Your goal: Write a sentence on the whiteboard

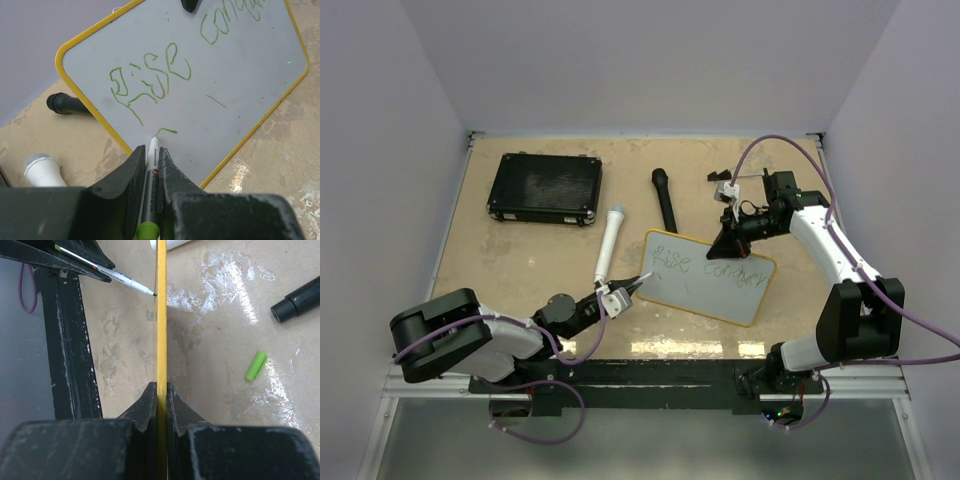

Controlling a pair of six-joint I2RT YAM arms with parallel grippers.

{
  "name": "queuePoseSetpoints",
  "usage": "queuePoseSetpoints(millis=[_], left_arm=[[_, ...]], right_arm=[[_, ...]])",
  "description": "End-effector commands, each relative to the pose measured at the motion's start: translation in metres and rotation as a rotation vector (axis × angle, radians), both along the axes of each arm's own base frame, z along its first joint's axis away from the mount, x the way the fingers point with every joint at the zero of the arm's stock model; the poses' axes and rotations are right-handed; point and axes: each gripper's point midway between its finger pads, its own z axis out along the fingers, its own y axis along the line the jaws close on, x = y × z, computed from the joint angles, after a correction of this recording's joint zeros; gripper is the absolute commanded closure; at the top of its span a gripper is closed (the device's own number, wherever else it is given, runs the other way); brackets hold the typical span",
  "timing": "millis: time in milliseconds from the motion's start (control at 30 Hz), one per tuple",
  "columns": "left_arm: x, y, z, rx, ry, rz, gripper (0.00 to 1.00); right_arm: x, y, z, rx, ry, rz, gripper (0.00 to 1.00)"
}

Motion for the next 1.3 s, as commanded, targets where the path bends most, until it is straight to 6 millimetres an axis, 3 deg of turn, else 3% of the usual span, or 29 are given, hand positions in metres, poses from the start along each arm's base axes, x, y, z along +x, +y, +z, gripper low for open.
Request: queuePoseSetpoints(millis=[0,833,933,1167,1267], left_arm=[[-0.002,0.007,0.057,-0.212,-0.103,0.01,1.0],[-0.012,0.002,0.012,-0.132,0.074,-0.039,1.0],[-0.015,0.002,0.022,-0.165,0.054,-0.051,1.0],[-0.013,-0.006,0.072,-0.251,-0.019,-0.073,1.0],[-0.018,-0.01,0.094,-0.279,-0.045,-0.113,1.0]], right_arm=[[0.0,-0.002,-0.003,-0.025,-0.067,0.035,1.0],[-0.001,-0.002,-0.001,-0.022,-0.071,0.042,1.0],[-0.001,-0.002,-0.001,-0.022,-0.071,0.043,1.0],[0.0,-0.001,0.001,-0.012,-0.072,0.046,1.0],[0.004,0.002,0.018,0.023,-0.089,0.058,1.0]])
